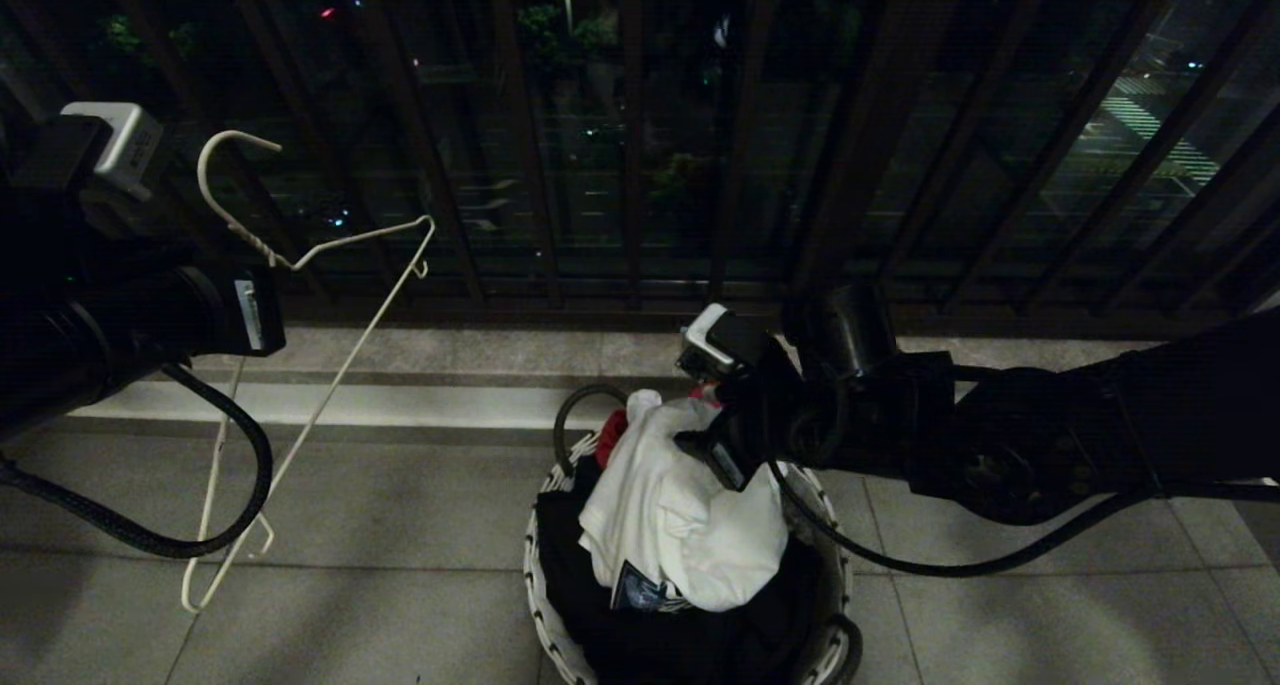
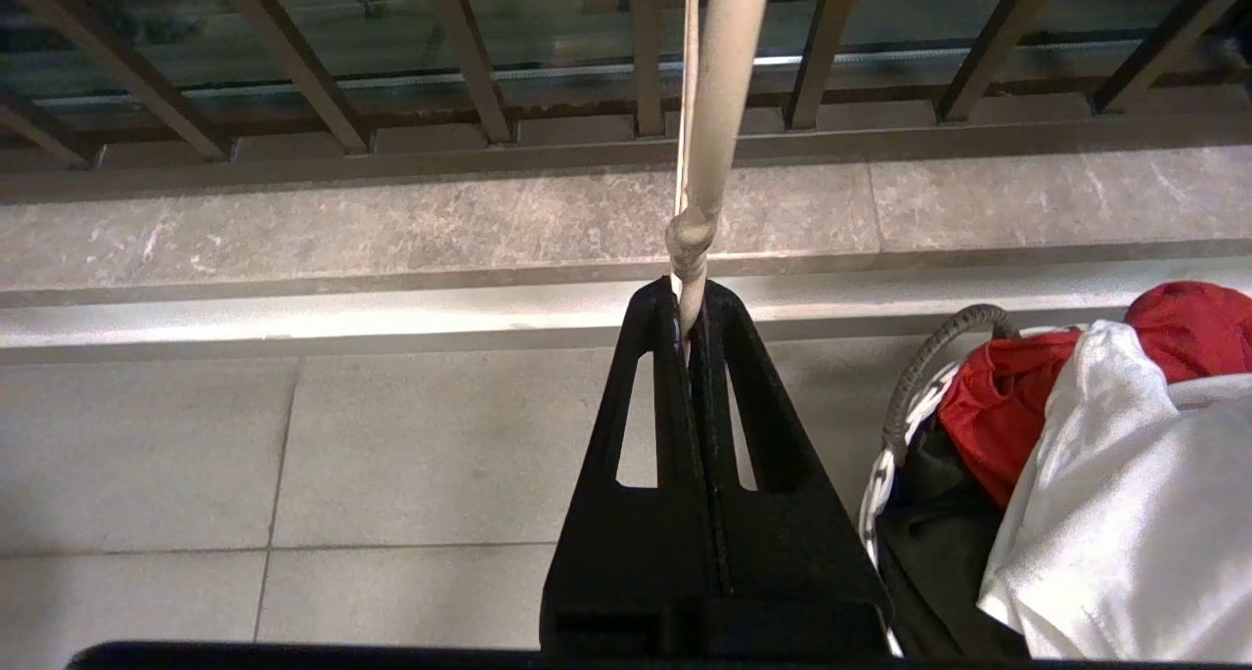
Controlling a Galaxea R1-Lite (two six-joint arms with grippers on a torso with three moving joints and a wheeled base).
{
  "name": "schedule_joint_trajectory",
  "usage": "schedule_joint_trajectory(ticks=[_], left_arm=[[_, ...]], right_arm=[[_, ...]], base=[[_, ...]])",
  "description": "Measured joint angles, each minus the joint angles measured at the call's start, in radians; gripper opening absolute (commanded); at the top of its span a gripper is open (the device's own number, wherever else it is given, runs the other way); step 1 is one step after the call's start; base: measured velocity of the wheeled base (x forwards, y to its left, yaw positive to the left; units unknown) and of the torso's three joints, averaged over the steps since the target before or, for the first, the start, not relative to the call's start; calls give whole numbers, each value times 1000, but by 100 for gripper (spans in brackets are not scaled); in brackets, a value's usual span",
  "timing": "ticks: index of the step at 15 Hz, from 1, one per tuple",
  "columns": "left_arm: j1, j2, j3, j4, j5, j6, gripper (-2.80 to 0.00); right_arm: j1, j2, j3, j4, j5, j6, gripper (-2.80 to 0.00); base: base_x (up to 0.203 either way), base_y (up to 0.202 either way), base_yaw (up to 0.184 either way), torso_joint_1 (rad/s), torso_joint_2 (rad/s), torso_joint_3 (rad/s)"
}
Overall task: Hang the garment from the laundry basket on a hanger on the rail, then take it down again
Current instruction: Put clothes in the basket, then hang the clothes rack on the clothesline
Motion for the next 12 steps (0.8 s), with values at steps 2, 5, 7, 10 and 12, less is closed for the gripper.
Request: schedule_joint_trajectory(ticks=[2,5,7,10,12], left_arm=[[0,0,0,0,0,1,-280],[-1,0,1,2,0,1,-280],[-1,0,2,3,-1,10,-280],[-2,7,5,3,-1,17,-280],[-3,12,7,8,-3,16,-280]], right_arm=[[2,-38,0,0,0,3,0],[3,-114,1,3,1,13,0],[7,-171,5,22,0,50,0],[23,-270,47,49,-6,120,-280],[41,-346,101,56,-22,184,-280]], base=[[0,0,0,0,0,0],[0,0,0,0,0,0],[0,0,0,0,0,0],[0,0,0,0,0,0],[0,0,0,0,0,0]])
